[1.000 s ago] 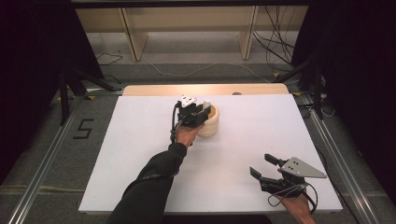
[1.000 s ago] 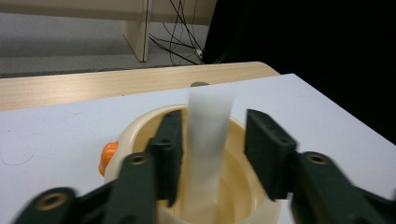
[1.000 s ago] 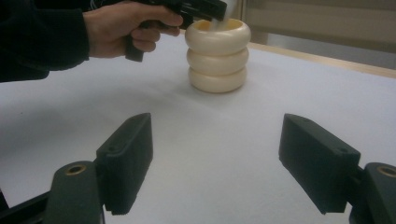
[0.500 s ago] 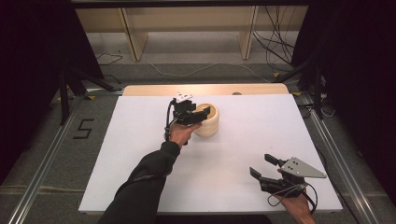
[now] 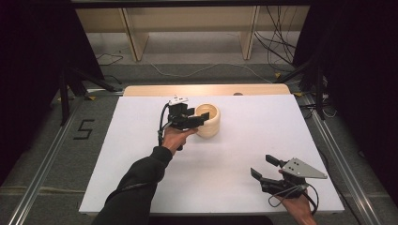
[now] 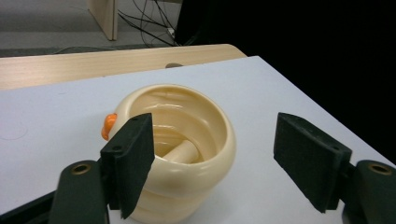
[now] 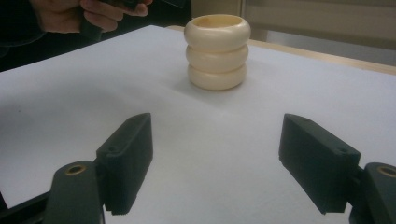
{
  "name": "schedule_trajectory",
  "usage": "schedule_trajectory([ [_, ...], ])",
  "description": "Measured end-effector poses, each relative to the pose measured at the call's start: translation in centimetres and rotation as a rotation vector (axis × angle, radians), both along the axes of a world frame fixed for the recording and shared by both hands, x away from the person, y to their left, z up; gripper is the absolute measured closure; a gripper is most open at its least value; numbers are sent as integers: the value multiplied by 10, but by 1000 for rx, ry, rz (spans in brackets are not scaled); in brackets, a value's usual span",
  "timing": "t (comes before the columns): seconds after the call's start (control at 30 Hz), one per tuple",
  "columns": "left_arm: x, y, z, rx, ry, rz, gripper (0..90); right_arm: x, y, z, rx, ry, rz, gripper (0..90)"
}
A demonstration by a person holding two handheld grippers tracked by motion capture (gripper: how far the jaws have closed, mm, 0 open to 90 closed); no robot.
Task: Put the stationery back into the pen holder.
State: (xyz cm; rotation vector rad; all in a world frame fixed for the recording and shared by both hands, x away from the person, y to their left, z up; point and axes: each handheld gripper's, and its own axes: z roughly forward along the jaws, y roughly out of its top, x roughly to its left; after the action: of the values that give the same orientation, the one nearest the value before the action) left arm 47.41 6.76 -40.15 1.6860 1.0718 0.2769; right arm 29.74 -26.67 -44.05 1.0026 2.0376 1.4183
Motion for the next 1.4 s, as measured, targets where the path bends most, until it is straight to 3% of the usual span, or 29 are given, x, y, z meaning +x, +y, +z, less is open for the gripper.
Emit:
schedule_trajectory([
  [0.33, -16, 6, 4, -9, -14, -52, 262, 0, 0, 0, -4, 3, 0, 266],
  [0.9, -31, 16, 1, -15, -26, -86, 231, 0, 2, -1, -10, 9, 5, 266],
  [1.4, -46, 22, 2, -8, -84, -116, 216, 0, 2, -1, -8, 10, 4, 266],
])
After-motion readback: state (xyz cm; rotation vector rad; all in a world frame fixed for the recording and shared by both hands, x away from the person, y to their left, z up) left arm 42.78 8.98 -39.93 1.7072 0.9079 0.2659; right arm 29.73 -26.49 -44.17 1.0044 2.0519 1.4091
